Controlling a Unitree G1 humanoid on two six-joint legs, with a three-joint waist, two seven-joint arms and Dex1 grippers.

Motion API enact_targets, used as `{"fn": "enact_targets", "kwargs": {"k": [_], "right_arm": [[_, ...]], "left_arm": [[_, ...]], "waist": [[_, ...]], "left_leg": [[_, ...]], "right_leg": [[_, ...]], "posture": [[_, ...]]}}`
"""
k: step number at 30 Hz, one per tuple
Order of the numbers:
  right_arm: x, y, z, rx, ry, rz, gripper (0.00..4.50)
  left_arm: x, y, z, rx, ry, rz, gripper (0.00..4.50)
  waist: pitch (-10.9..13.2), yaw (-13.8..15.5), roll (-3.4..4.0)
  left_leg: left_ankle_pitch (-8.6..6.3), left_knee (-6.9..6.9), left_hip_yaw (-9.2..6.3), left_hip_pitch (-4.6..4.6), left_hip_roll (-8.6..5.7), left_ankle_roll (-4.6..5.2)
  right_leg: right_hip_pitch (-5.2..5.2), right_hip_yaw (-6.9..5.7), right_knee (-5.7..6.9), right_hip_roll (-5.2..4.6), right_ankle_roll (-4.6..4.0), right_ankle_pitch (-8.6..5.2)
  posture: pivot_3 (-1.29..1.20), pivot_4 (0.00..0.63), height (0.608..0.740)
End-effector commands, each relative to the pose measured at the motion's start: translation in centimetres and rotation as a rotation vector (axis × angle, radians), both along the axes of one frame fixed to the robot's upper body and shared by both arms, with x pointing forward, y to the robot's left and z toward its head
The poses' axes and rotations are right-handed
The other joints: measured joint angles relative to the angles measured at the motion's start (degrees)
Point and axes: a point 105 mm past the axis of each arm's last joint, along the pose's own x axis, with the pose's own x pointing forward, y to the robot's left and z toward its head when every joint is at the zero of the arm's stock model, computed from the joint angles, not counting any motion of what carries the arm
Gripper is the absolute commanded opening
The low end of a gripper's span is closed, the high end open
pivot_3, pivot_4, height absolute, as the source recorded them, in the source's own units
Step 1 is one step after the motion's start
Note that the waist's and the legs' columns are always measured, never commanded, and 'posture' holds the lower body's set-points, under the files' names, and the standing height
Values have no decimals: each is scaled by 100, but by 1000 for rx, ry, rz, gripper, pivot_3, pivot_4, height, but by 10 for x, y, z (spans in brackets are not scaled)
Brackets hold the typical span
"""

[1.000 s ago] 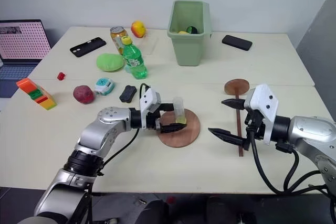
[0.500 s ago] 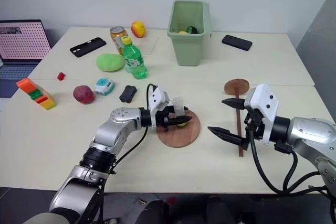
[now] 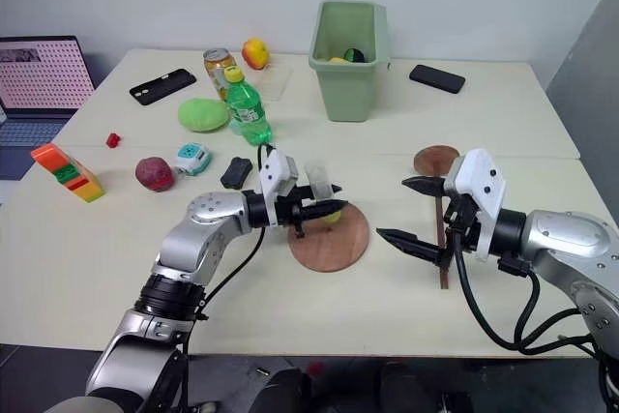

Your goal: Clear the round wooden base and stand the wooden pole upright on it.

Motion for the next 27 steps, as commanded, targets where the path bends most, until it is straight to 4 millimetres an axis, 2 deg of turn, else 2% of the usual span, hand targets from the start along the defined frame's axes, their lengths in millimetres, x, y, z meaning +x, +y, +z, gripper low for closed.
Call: {"fn": "enact_targets", "kwargs": {"k": [1, 3, 5, 9, 17, 23, 27], "right_arm": [[-4, 6, 5, 13, -37, 21, 4500], [-5, 8, 3, 21, -30, 29, 4500], [-3, 10, 2, 31, -26, 36, 4500], [-2, 15, 0, 46, -27, 51, 4500], [0, 23, 1, 67, -37, 73, 4500], [2, 24, 2, 72, -50, 70, 4500], [3, 23, 3, 77, -56, 60, 4500]], "left_arm": [[19, 44, 60, -3, -172, 198, 1214], [22, 70, 73, 27, -205, 290, 1214], [28, 104, 80, 60, -209, 432, 1214], [33, 140, 74, 87, -186, 614, 1214], [44, 185, 59, 30, -103, 877, 1214], [47, 205, 22, 52, -23, 1006, 1214], [47, 212, 7, 38, -5, 1048, 1214]], "waist": [[4, -9, -7], [4, -42, -7], [2, -79, -4], [1, -90, -3], [2, -4, -5], [1, -4, -5], [1, -4, -6]], "left_leg": [[0, 0, -2, -2, 1, 0], [0, 1, -3, -3, 4, 0], [0, -3, -2, -1, 5, 0], [0, -5, -1, 1, 2, 0], [0, 1, -6, -5, 0, -1], [1, 0, -5, -4, 0, -2], [1, 0, -5, -6, 1, -2]], "right_leg": [[-3, -2, 1, 1, 0, 0], [-6, -2, 4, 4, -1, 0], [-7, 0, 2, 5, -1, 0], [-5, 0, 0, 0, 0, 0], [-7, -6, 0, -3, 0, 0], [-8, -5, 2, -3, 0, 0], [-11, -6, 2, -3, 0, 0]], "posture": [[0, 150, 740], [0, 150, 740], [0, 150, 740], [0, 150, 740], [0, 150, 740], [0, 150, 740], [0, 150, 740]]}}
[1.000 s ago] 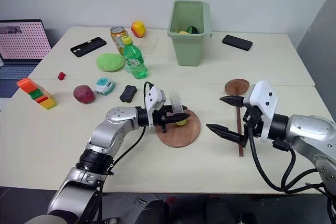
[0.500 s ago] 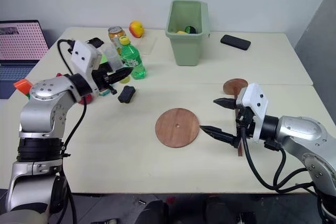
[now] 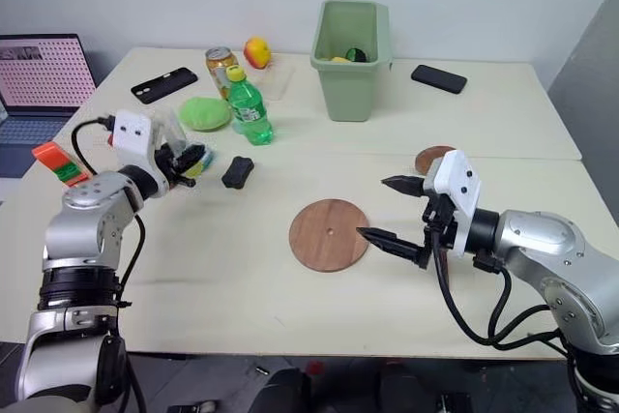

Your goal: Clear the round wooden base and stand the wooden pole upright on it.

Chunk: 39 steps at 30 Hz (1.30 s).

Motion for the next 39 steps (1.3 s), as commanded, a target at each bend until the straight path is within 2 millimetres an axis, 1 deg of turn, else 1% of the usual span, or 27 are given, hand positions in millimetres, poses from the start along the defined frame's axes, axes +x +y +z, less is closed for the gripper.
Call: {"fn": "enact_targets", "kwargs": {"k": [1, 6, 11, 15, 17, 19, 24, 25, 28, 29, 30, 31, 35, 39], "right_arm": [[-2, 0, 9, 14, -51, 1, 4500], [-1, 0, 12, 15, -56, -3, 4500], [-1, -1, 13, 13, -59, -8, 4500], [-1, -2, 13, 10, -60, -10, 4500], [-1, -2, 14, 9, -61, -12, 4500], [-1, -2, 15, 7, -62, -14, 4500], [0, -3, 15, 8, -63, -17, 4500], [0, -3, 15, 8, -63, -17, 4500], [0, -2, 15, 12, -61, -16, 4500], [0, -2, 15, 13, -60, -16, 4500], [0, -2, 15, 15, -58, -15, 4500], [0, -2, 15, 16, -56, -15, 4500], [0, -3, 13, 19, -49, -19, 4500], [0, -4, 13, 20, -45, -19, 4500]], "left_arm": [[1, 7, 6, -9, -68, 37, 1214], [5, 6, -3, -31, -83, 40, 1214], [10, 4, -22, -68, -64, 66, 1214], [13, 6, -29, -103, -62, 89, 1214], [13, 6, -33, -133, -51, 93, 1920], [12, 4, -33, -169, -51, 76, 2308], [7, 9, -34, -143, -44, 70, 3229], [6, 10, -34, -144, -45, 68, 3326], [1, 9, -32, -121, -39, 48, 3976], [0, 9, -32, -118, -37, 45, 4098], [-4, 10, -32, -89, -28, 38, 4345], [-7, 11, -32, -68, -21, 33, 4466], [-30, 14, -18, -15, -40, -6, 4466], [-49, 9, -7, 18, -54, -52, 4466]], "waist": [[0, 2, 0], [0, 2, 0], [-1, 2, 0], [-3, 3, 0], [-4, 2, 0], [-4, 0, 0], [-4, -2, -1], [-4, -4, 0], [-4, -10, 0], [-4, -7, 0], [-4, -6, -1], [-4, -10, -1], [-4, -22, 0], [-4, -3, 0]], "left_leg": [[0, 0, -1, -1, 0, 0], [0, 1, 0, -1, -1, 0], [0, 1, 1, 0, -2, 0], [0, 2, -1, 1, -3, 0], [0, 3, 0, 3, -3, 1], [0, 3, 0, 3, -3, 1], [2, 2, -1, 0, -2, -3], [2, 2, 0, 0, -2, -4], [2, 1, 0, 1, -2, -3], [2, 2, -1, 1, -1, -3], [2, 1, -1, 1, -1, -3], [2, 2, -2, 0, -1, -3], [1, -2, 0, 1, 1, -2], [0, -3, -1, 1, 9, 0]], "right_leg": [[0, 0, 0, 0, 0, 0], [1, 0, 0, -2, 0, 0], [1, 0, 1, -2, 0, 0], [3, -2, 5, -2, 0, 0], [3, 0, 7, -2, 0, 0], [3, -1, 7, -2, 0, 0], [0, -2, 5, -2, 0, 0], [0, -1, 5, -2, 0, 0], [0, 0, 5, -2, 0, 0], [0, 0, 6, -1, 0, 0], [0, 0, 5, -1, 0, 0], [0, -1, 6, -1, 0, 0], [-3, 2, 5, -1, 0, 0], [-2, 4, 4, -3, 0, 0]], "posture": [[0, 150, 740], [0, 150, 740], [0, 150, 740], [0, 150, 740], [0, 150, 740], [0, 150, 740], [0, 150, 740], [0, 150, 740], [0, 150, 740], [0, 150, 740], [0, 150, 740], [0, 150, 740], [0, 150, 740], [0, 150, 740]]}}
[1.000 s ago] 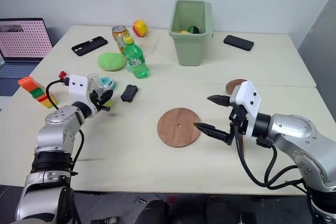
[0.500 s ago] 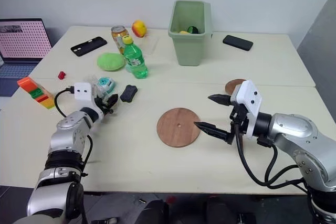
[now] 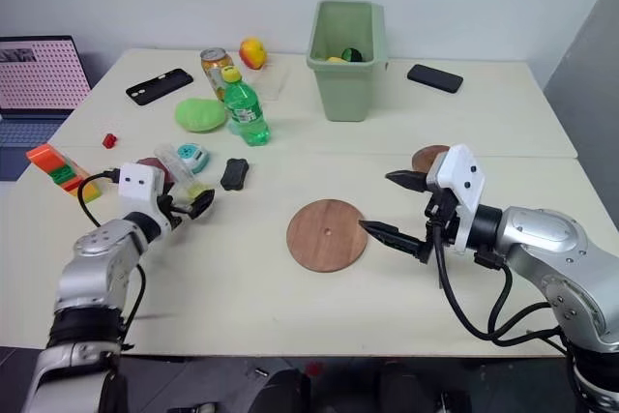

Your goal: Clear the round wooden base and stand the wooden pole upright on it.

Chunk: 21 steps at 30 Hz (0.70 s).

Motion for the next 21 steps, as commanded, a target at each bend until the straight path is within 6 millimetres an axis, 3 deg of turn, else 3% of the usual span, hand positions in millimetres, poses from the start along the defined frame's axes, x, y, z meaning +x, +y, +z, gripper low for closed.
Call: {"fn": "enact_targets", "kwargs": {"k": [1, 4, 7, 11, 15, 21], "right_arm": [[-3, 0, 8, 12, -29, 12, 4500], [-4, -3, 7, 7, -22, 10, 4500], [-4, -8, 5, -2, -16, 0, 4500], [1, -20, 3, -18, 5, -33, 4500], [15, -33, 0, -14, 66, -83, 4500], [62, -69, -28, -204, 204, -364, 4500]], "left_arm": [[-18, -3, 35, 61, -85, -48, 4466], [-39, -3, 54, 80, -135, -63, 4466], [-60, -19, 75, 88, -182, -150, 4466], [-84, -65, 100, 78, -199, -402, 4466], [-83, -97, 113, 108, -190, -608, 4466], [-75, -139, 117, 106, -169, -963, 4466]], "waist": [[0, 8, 0], [0, 10, 0], [0, 11, 0], [0, 27, 0], [2, 44, -4], [2, -7, -1]], "left_leg": [[0, 0, 1, 1, -1, 0], [-1, 0, 2, 1, 0, 1], [-1, -2, 2, 0, 6, 2], [-1, -2, 5, 2, 4, 2], [-1, 1, 3, 10, -5, 2], [-2, -7, 19, 24, -8, 2]], "right_leg": [[1, 1, 0, -1, 0, 0], [1, 1, 0, -3, 0, 0], [1, 2, -2, -3, 0, 0], [6, 2, -4, -5, 0, 0], [19, -3, -5, -6, 1, 0], [18, 8, -4, 6, 0, 0]], "posture": [[0, 150, 740], [0, 150, 740], [0, 150, 740], [0, 150, 740], [0, 150, 740], [0, 150, 740]]}}
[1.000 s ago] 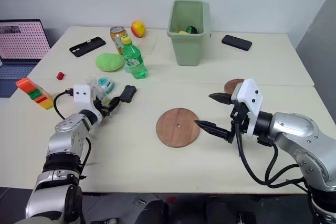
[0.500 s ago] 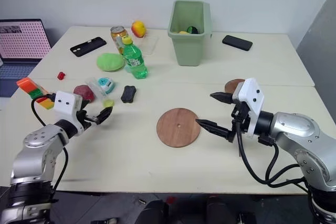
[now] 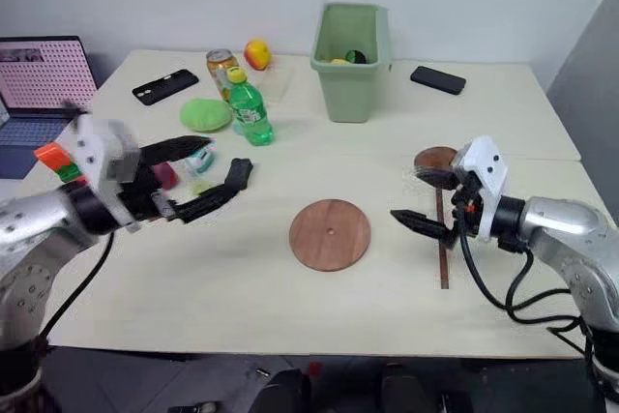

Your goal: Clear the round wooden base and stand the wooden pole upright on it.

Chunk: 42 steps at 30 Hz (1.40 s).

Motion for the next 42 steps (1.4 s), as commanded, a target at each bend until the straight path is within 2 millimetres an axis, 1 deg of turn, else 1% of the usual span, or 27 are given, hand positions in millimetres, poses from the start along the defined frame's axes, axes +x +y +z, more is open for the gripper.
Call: {"fn": "enact_targets", "kwargs": {"k": [1, 2, 4, 6, 7, 8, 12, 14, 15, 17, 19, 20, 21, 23, 24, 25, 26, 29, 30, 32, 35, 37, 40, 42], "right_arm": [[27, -20, -7, -92, 67, -185, 4500], [31, -21, -6, -83, 99, -217, 4500], [42, -25, -6, -139, 148, -304, 4500], [45, -30, -11, -146, 251, -372, 4500], [46, -29, -12, -141, 266, -378, 4500], [46, -28, -17, -143, 314, -389, 4500], [48, -24, -35, -175, 414, -419, 4500], [54, -24, -49, -203, 454, -463, 4500], [59, -25, -54, -216, 446, -487, 4327], [65, -25, -58, -228, 443, -500, 3988], [66, -25, -57, -214, 449, -508, 3477], [66, -24, -57, -208, 452, -506, 3153], [66, -22, -55, -196, 455, -503, 2999], [65, -21, -54, -185, 461, -496, 2422], [65, -20, -54, -183, 462, -494, 2235], [64, -19, -54, -179, 464, -489, 1918], [63, -18, -53, -176, 466, -486, 1699], [68, -15, -43, -111, 434, -492, 940], [71, -13, -37, -82, 399, -491, 620], [76, -8, -22, -4, 341, -486, 233], [84, -1, 5, 119, 219, -470, 239], [84, 7, 27, 208, 94, -418, 239], [69, 32, 59, 347, -70, -267, 239], [59, 45, 72, 404, -152, -194, 239]], "left_arm": [[-1, -21, 3, 16, 9, -211, 4466], [0, -23, 4, 11, 5, -236, 4466], [-1, -29, 3, 0, 8, -299, 4466], [-4, -30, -1, 5, 23, -335, 4466], [-5, -31, -2, 8, 25, -347, 4466], [-7, -32, -3, 9, 31, -366, 4466], [-11, -33, -7, 12, 54, -394, 4466], [-14, -31, -11, 36, 60, -405, 4466], [-11, -29, -11, 33, 53, -381, 4495], [-6, -27, -9, 19, 33, -340, 4500], [-4, -27, -9, -5, 27, -305, 4500], [-4, -27, -10, -14, 25, -295, 4500], [-6, -27, -13, -16, 30, -289, 4500], [-9, -26, -16, -14, 37, -284, 4500], [-11, -25, -18, -13, 46, -284, 4500], [-14, -25, -22, -4, 55, -286, 4500], [-16, -24, -24, 3, 62, -288, 4500], [-18, -19, -29, 32, 67, -280, 4500], [-17, -18, -30, 35, 68, -272, 4500], [-16, -14, -31, 35, 73, -256, 4500], [-15, -7, -37, 53, 88, -233, 4500], [-12, 1, -44, 64, 97, -194, 4500], [-8, 10, -50, 35, 99, -116, 4500], [-10, 10, -51, 5, 89, -88, 4500]], "waist": [[1, -41, 2], [1, -62, 2], [1, -122, 3], [2, -156, 6], [2, -160, 5], [2, -154, 5], [2, -142, 5], [2, -144, 6], [2, -149, 6], [2, -150, 6], [2, -151, 7], [2, -150, 7], [2, -151, 7], [2, -153, 7], [2, -153, 7], [2, -152, 7], [2, -153, 7], [2, -155, 7], [2, -154, 8], [2, -152, 7], [2, -156, 8], [1, -158, 9], [2, -171, 10], [2, -179, 11]], "left_leg": [[0, -2, 4, 3, 1, 0], [0, -3, 4, -15, 3, 0], [1, -4, 6, -19, 5, -1], [7, -4, 9, -38, 4, -11], [8, 0, 7, -44, 6, -13], [10, -1, 5, -44, 6, -17], [2, 2, -1, -54, 2, -3], [2, 4, 0, -54, 1, -2], [2, 4, 0, -53, 1, -2], [1, 5, 0, -53, 0, -1], [1, 5, 1, -54, 1, -1], [1, 6, 1, -54, 1, -2], [1, 6, 1, -55, 1, -2], [1, 4, 2, -56, 2, -2], [2, 4, 2, -57, 2, -2], [2, 3, 2, -58, 3, -2], [2, 3, 2, -60, 3, -2], [1, 4, 3, -59, 3, -2], [1, 4, 4, -58, 3, -1], [1, 5, 3, -58, 2, -1], [1, 5, 5, -58, 2, -1], [1, 4, 7, -58, 2, -1], [1, 0, 10, -62, 5, -2], [1, -1, 9, -61, 7, -1]], "right_leg": [[0, 4, 0, 0, 0, 0], [-18, 4, 1, 4, -1, 0], [-23, 6, 0, 4, -1, 0], [-42, 10, 4, 3, -1, 0], [-47, 9, 4, 3, -1, 0], [-47, 7, 3, 4, -1, 0], [-50, 1, 1, 1, -1, 0], [-52, 2, 3, -1, -1, 0], [-52, 2, 4, -1, -1, 0], [-54, 3, 9, 0, -1, 0], [-59, 4, 11, 0, -1, 0], [-59, 4, 11, 0, -1, 0], [-59, 4, 11, -1, -1, 0], [-62, 6, 11, 0, -1, 0], [-64, 6, 11, 0, -1, 0], [-66, 5, 12, 0, -1, 0], [-67, 6, 13, 0, -1, 0], [-69, 8, 17, 0, -1, 0], [-69, 8, 18, 1, -1, 0], [-70, 8, 23, 1, -1, 0], [-72, 10, 26, 1, -1, 0], [-74, 10, 26, 1, -1, 0], [-85, 12, 32, 1, -1, 0], [-87, 12, 36, 2, -1, 0]], "posture": [[0, 150, 740], [0, 150, 740], [0, 150, 740], [0, 150, 740], [0, 150, 740], [0, 150, 740], [0, 150, 740], [0, 150, 740], [0, 150, 740], [0, 150, 740], [0, 150, 740], [0, 150, 740], [0, 150, 740], [0, 150, 740], [0, 150, 740], [0, 150, 740], [0, 150, 740], [0, 150, 740], [0, 150, 740], [0, 150, 740], [0, 150, 740], [0, 150, 740], [0, 150, 740], [0, 150, 740]]}}
